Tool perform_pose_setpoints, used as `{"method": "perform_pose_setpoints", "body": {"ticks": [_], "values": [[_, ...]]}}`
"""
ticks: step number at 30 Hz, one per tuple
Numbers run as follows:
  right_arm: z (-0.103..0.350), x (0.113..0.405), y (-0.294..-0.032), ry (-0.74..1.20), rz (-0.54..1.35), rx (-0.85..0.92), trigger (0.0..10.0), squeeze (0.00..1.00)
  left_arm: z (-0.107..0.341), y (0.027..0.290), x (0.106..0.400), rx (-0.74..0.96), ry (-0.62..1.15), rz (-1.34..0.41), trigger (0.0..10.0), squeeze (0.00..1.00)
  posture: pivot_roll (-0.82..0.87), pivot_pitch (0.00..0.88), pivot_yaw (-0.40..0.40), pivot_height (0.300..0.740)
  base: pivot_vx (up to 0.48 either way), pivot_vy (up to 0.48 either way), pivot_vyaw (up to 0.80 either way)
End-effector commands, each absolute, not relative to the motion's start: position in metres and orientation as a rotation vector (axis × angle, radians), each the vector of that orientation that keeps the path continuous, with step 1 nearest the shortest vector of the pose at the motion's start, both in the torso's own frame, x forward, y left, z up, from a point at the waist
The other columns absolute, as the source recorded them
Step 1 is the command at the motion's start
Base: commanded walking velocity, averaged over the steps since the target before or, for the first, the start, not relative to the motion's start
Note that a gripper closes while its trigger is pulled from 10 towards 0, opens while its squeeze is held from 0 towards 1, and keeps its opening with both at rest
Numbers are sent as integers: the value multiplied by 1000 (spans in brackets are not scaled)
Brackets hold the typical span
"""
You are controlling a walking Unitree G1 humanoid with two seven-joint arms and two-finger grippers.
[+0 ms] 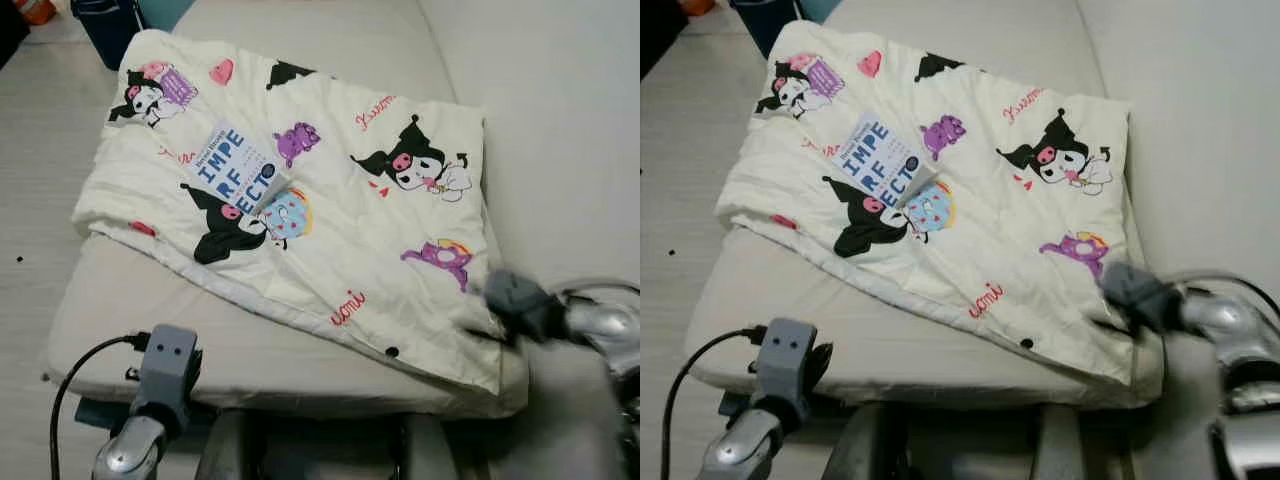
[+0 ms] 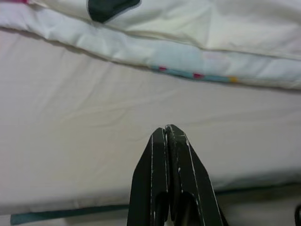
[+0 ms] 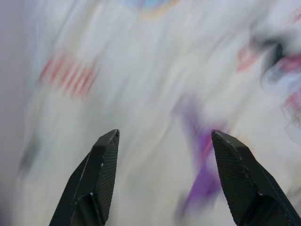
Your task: Clean up the room
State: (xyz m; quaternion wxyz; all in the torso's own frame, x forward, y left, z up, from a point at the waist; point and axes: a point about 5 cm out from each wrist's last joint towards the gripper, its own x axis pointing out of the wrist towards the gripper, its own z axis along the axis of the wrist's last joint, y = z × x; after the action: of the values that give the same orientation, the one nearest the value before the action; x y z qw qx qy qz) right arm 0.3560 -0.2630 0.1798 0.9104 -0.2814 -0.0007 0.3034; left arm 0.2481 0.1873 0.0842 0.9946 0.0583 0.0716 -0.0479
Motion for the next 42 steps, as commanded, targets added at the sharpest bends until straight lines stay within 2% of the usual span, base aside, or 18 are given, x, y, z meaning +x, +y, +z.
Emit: {"method": "perform_pose_setpoints", "body": {"ticks": [1, 2, 3, 4, 7, 8, 10, 13, 14, 18, 24, 25, 26, 27, 32, 37, 40, 42], "values": [[175, 356, -269, 5, 544, -498, 10000, 0, 71, 194, 242, 98, 205, -63, 10000, 0, 67, 260, 9, 600, 0, 0, 0], [177, 364, -260, -20, 491, -417, 10000, 0, 71, 194, 243, 94, 207, -60, 10000, 0, 67, 260, 9, 600, 0, 0, 0], [173, 374, -238, -43, 425, -287, 10000, 0, 70, 193, 245, 104, 210, -59, 10000, 0, 66, 243, 10, 600, 0, 0, 0], [173, 374, -238, -43, 425, -287, 10000, 0, 70, 193, 245, 104, 210, -59, 10000, 0, 66, 243, 10, 600, 0, 0, 0], [152, 384, -183, -32, 353, -125, 10000, 0, 69, 191, 248, 104, 214, -41, 10000, 0, 68, 224, 6, 600, 0, 0, 0], [152, 384, -183, -32, 353, -125, 10000, 0, 69, 191, 248, 104, 214, -41, 10000, 0, 68, 224, 6, 600, 0, 0, 0], [135, 378, -151, -30, 377, -71, 10000, 0, 70, 190, 248, 59, 210, -17, 10000, 0, 66, 206, 4, 600, 0, 0, 0], [131, 375, -140, -37, 385, -49, 10000, 0, 70, 190, 248, 38, 209, -8, 10000, 0, 66, 206, 4, 600, 0, 0, 0], [114, 369, -128, 24, 302, 61, 10000, 0, 68, 189, 246, 39, 218, -6, 10000, 0, 58, 187, 4, 600, 0, 0, 0], [102, 363, -123, 66, 261, 61, 10000, 0, 65, 188, 245, 42, 216, -11, 10000, 0, 48, 181, 6, 600, 0, 0, 0], [96, 356, -126, 67, 191, 44, 10000, 0, 63, 189, 250, -47, 211, 33, 10000, 16, 24, 167, 14, 600, 0, 0, 0], [97, 355, -125, 59, 195, 46, 10000, 0, 63, 190, 252, -58, 213, 42, 10000, 463, 23, 166, 14, 600, 0, 0, 0], [97, 355, -125, 59, 195, 46, 10000, 0, 63, 190, 252, -58, 213, 42, 10000, 463, 23, 166, 14, 600, 0, 0, 0], [97, 353, -124, 59, 197, 43, 10000, 0, 63, 191, 255, -98, 213, 44, 10000, 1000, 23, 166, 14, 600, 0, 0, 0], [96, 350, -121, 56, 218, 27, 10000, 0, 62, 193, 260, -177, 205, 40, 10000, 1000, 9, 183, 15, 600, 0, 0, 0], [100, 345, -111, 39, 303, -23, 10000, 0, 59, 210, 273, -330, 206, 114, 10000, 1000, -1, 211, 8, 600, 0, 0, 0], [103, 344, -106, 21, 341, -29, 10000, 0, 58, 214, 276, -339, 210, 131, 10000, 1000, -2, 217, 6, 600, 0, 0, 0], [106, 343, -103, 20, 362, 5, 10000, 0, 60, 215, 279, -244, 234, 123, 10000, 1000, 4, 220, 4, 600, 0, 0, 0]]}}
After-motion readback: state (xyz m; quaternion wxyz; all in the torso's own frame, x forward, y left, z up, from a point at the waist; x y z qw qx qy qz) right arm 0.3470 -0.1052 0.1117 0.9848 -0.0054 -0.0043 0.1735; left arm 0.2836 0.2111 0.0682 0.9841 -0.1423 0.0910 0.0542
